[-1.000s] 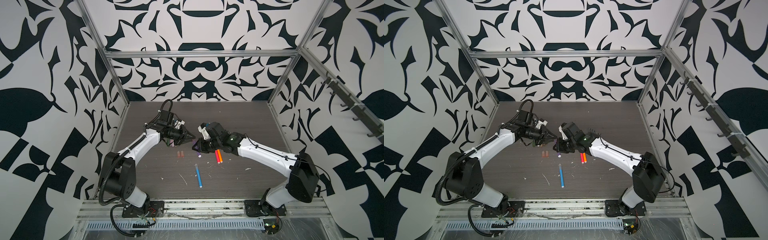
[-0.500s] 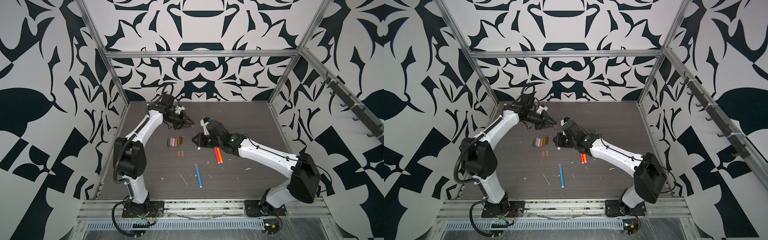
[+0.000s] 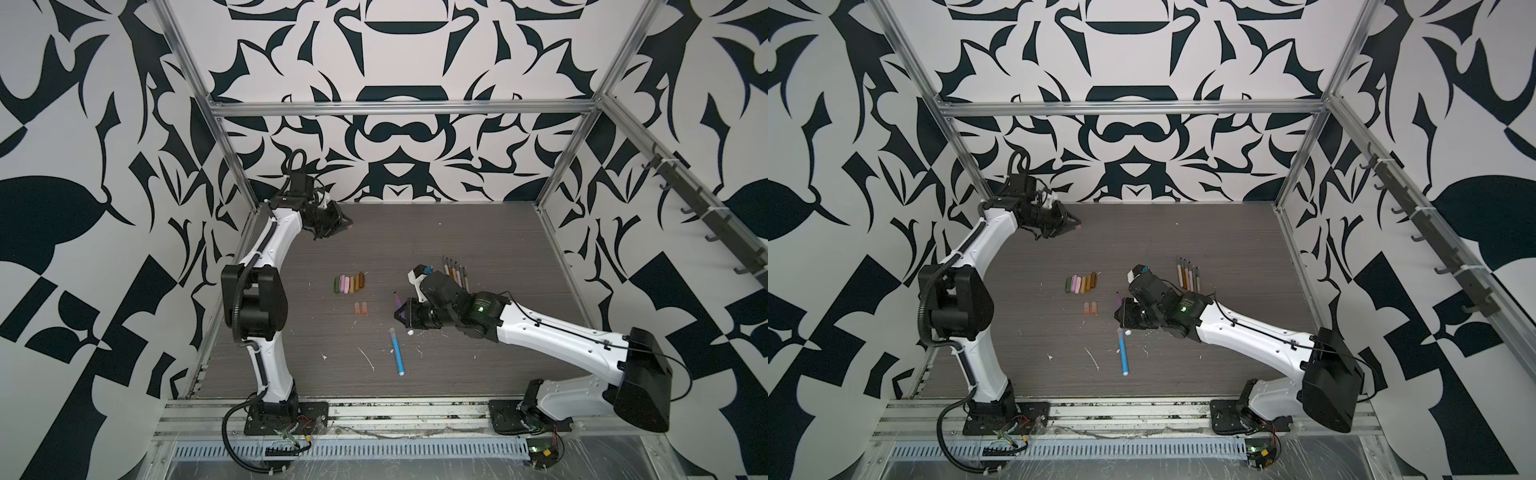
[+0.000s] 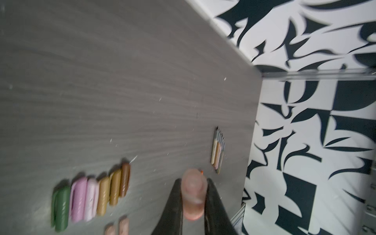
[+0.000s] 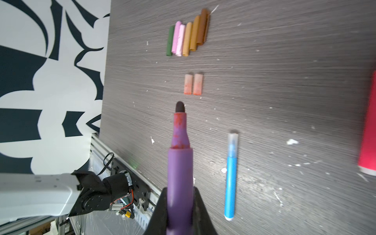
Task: Remove pen caps from pens
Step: Open the pen cap on the pen, then place the pen cap at the center of the table.
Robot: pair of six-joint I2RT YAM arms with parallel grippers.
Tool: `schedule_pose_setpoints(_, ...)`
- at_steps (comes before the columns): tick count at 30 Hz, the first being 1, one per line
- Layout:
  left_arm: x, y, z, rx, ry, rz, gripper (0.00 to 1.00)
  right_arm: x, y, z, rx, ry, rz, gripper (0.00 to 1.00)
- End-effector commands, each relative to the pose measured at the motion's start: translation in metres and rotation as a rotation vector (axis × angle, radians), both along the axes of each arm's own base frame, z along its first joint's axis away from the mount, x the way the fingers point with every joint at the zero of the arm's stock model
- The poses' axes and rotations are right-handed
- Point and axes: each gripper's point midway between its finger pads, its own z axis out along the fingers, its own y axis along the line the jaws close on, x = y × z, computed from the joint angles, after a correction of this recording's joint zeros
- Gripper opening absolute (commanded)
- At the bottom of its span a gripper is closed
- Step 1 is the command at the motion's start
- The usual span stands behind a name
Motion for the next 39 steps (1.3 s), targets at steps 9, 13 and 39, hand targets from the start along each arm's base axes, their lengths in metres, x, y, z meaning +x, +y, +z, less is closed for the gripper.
schedule_pose_setpoints(9, -0.131, 0.031, -0.083, 0.169, 0.183, -0.08, 0.0, 0.011, -0.039, 0.004, -0.066, -0.061, -0.089, 0.0)
schedule_pose_setpoints(13, -0.15, 0.031, -0.109, 0.178, 0.23, -0.094, 0.0, 0.013, -0.048, 0.006, -0.068, -0.071, -0.134, 0.0)
schedule_pose_setpoints(39, -0.169, 0.007, -0.174, 0.236, 0.355, -0.214, 0.0, 0.007, -0.055, 0.01, -0.064, -0.064, -0.139, 0.0)
